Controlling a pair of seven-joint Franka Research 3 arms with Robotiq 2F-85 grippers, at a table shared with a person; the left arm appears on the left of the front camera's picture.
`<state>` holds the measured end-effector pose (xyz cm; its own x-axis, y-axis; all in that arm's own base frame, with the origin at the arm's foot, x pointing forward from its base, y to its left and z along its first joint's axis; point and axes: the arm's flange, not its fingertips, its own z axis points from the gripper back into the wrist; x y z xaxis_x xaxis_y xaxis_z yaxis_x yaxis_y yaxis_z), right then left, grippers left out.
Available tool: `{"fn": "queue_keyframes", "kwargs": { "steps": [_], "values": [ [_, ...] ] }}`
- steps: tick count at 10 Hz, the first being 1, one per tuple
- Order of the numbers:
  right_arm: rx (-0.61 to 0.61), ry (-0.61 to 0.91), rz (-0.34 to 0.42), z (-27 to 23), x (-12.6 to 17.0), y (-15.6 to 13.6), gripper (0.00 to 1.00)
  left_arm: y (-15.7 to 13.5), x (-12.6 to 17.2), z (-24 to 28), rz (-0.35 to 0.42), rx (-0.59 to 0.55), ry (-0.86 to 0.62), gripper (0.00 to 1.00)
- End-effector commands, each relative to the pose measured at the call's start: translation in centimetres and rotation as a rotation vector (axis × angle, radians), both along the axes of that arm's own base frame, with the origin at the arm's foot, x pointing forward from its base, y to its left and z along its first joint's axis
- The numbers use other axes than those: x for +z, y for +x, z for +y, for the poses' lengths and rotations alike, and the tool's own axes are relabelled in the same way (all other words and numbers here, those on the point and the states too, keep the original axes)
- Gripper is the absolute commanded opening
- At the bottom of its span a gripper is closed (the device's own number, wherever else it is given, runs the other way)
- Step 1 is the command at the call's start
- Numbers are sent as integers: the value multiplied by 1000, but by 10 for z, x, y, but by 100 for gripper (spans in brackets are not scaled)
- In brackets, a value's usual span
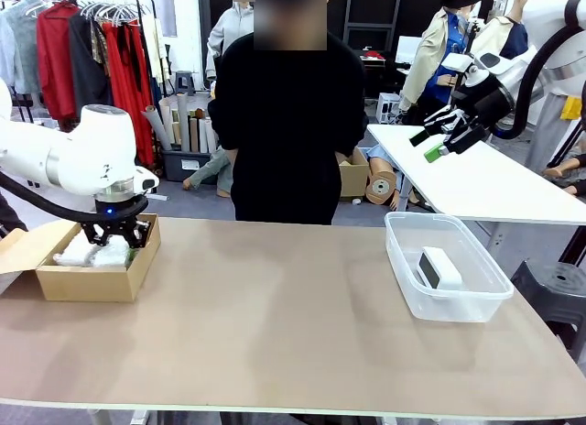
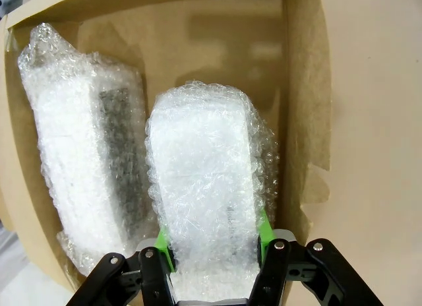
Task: Separate and place wrapped and unwrapped clocks.
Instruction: If the picked Digital clock is wrapped, place it in the Package Box ; if not, place it in the Organizing box.
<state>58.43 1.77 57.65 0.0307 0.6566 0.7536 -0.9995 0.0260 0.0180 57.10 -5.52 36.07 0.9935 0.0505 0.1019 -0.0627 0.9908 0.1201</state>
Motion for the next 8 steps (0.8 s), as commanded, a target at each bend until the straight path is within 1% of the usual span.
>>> {"fn": "queue_keyframes", "kwargs": {
  "steps": [1, 3, 5, 8],
  "values": [
    [2, -1, -1, 0, 1, -2, 100, 4, 4, 3, -7, 0, -31, 62],
    [2, -1, -1, 0, 1, -2, 100, 4, 6, 4, -13, 2, -34, 100],
    [2, -1, -1, 0, 1, -2, 100, 5, 12, 5, -26, 12, -36, 100],
    [2, -1, -1, 0, 1, -2, 100, 8, 34, 1, -64, 31, -26, 100]
  ]
}}
